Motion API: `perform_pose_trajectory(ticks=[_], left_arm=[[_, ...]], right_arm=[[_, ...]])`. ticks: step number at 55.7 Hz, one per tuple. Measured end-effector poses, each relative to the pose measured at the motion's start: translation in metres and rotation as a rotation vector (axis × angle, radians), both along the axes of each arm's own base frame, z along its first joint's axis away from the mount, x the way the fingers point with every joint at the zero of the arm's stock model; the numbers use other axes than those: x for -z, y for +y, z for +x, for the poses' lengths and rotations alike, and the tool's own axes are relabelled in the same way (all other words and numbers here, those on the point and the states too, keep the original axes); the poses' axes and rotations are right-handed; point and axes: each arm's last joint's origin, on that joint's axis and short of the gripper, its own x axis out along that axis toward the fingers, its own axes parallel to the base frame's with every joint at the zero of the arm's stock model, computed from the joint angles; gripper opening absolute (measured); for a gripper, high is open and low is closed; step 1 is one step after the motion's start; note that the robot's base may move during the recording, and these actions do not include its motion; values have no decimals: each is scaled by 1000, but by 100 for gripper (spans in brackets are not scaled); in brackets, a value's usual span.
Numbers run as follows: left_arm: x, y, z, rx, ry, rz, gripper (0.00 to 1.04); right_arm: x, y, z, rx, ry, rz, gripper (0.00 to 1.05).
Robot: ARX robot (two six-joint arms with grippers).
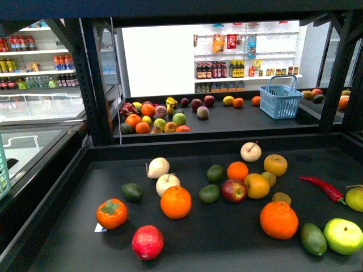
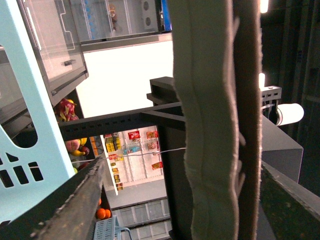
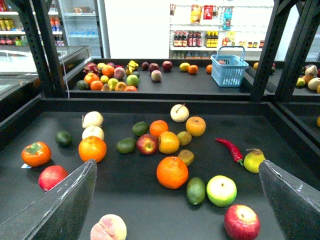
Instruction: Pick lemon from shelf
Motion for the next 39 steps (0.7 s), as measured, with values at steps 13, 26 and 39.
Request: perform_pose_trajectory(ticks=[13,26,39], left_arm=[[-11,-1,-10,-33,88,31,97],[-34,-5,-25,-95,248,109,97],[-60,-12,-54,-233,520,279,97]], right_arm=[[0,0,0,0,0,0,97],[0,0,0,0,0,0,97],[0,0,0,0,0,0,97]])
